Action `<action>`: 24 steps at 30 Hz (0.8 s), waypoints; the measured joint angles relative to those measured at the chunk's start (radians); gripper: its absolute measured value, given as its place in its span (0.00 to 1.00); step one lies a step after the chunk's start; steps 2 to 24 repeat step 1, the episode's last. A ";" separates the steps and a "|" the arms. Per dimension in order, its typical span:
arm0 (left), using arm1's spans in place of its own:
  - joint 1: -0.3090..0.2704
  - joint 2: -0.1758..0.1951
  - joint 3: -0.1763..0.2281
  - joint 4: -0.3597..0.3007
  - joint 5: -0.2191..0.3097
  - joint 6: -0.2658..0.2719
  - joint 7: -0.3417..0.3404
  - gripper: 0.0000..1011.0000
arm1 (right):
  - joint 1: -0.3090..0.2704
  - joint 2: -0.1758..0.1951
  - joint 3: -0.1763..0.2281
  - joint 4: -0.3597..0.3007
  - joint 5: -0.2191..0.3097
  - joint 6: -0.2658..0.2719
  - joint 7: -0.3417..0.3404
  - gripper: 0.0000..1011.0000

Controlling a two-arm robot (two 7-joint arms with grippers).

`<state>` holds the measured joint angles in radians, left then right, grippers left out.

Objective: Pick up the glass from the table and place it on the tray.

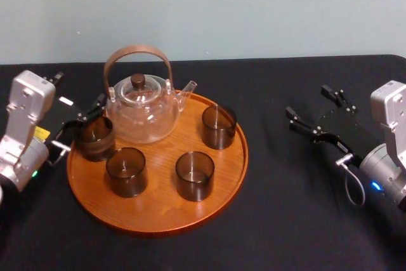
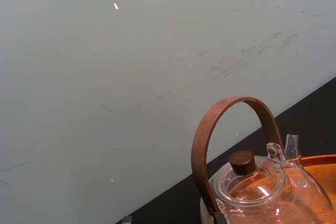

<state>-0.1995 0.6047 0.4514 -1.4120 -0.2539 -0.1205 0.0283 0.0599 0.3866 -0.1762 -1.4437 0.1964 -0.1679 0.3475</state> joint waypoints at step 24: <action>0.000 0.000 0.000 0.000 0.000 0.000 0.000 0.99 | 0.000 0.000 0.000 0.000 0.000 0.000 0.000 0.99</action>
